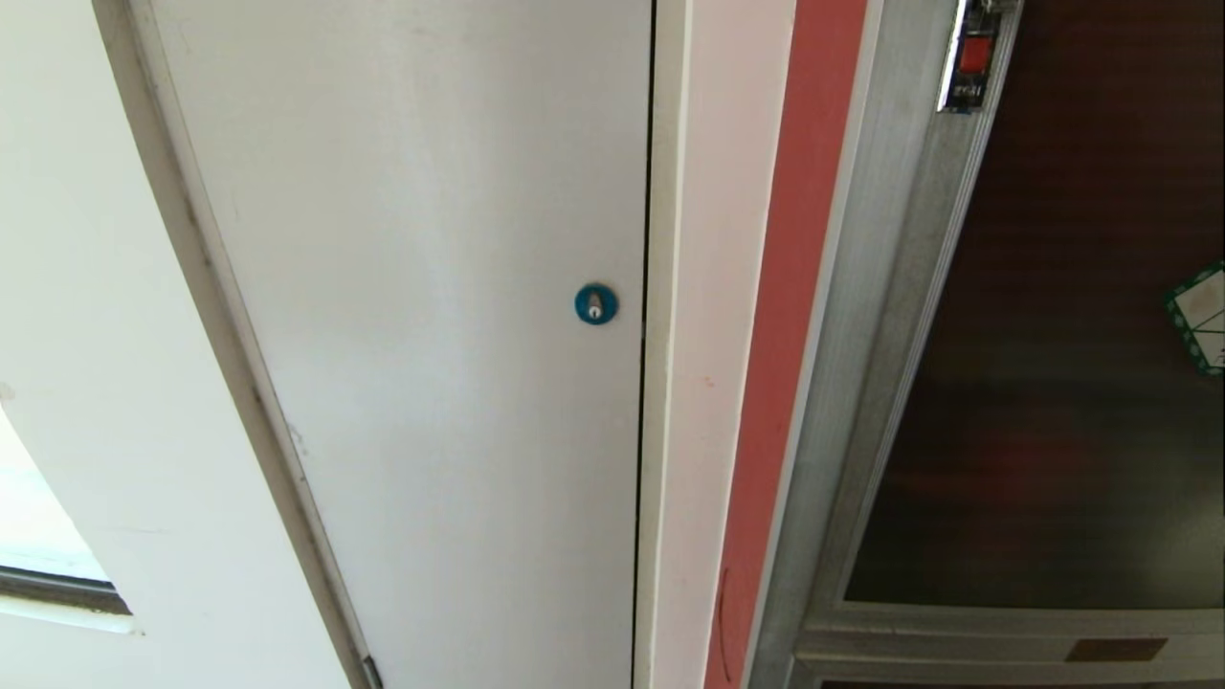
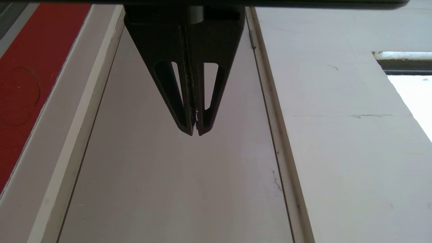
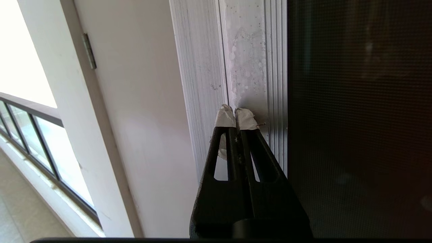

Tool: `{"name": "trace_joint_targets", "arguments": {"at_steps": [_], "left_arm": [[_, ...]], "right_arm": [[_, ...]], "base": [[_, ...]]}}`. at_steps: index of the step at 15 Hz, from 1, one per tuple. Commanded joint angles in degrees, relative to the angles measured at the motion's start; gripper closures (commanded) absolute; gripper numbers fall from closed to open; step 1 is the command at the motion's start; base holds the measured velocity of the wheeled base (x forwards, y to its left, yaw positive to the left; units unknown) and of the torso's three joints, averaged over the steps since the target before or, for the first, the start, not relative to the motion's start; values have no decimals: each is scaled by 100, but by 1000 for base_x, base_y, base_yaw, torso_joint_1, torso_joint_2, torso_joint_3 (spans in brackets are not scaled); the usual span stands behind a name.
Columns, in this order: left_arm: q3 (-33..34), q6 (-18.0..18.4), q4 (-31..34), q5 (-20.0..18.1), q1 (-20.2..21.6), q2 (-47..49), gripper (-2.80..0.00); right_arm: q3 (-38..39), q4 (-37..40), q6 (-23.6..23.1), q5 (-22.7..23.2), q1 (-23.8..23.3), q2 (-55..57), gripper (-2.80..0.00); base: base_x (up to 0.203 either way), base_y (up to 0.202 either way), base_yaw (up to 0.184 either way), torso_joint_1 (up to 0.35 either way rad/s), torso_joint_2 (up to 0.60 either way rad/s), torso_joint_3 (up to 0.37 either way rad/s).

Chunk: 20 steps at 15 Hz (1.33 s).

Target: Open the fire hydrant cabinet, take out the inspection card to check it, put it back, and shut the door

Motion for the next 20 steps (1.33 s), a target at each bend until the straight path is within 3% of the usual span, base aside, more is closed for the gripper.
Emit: {"name": "trace_joint_targets", "arguments": {"at_steps": [1,5,8,12,20], "left_arm": [[158,2,-4,0,6,-1,0],[158,2,-4,0,-1,0,0],[158,2,-4,0,-2,2,0],[158,2,-4,0,-2,5,0],[158,2,-4,0,2,6,0]], "right_arm": [[17,22,6,-11,0,-33,0],[210,38,95,175,48,-452,0],[812,46,96,726,53,-891,0],[1522,48,68,775,45,-1123,0],[1872,22,33,766,36,-1110,0]], "base": [[0,0,0,0,0,0],[0,0,0,0,0,0],[0,0,0,0,0,0],[0,0,0,0,0,0],[0,0,0,0,0,0]]}}
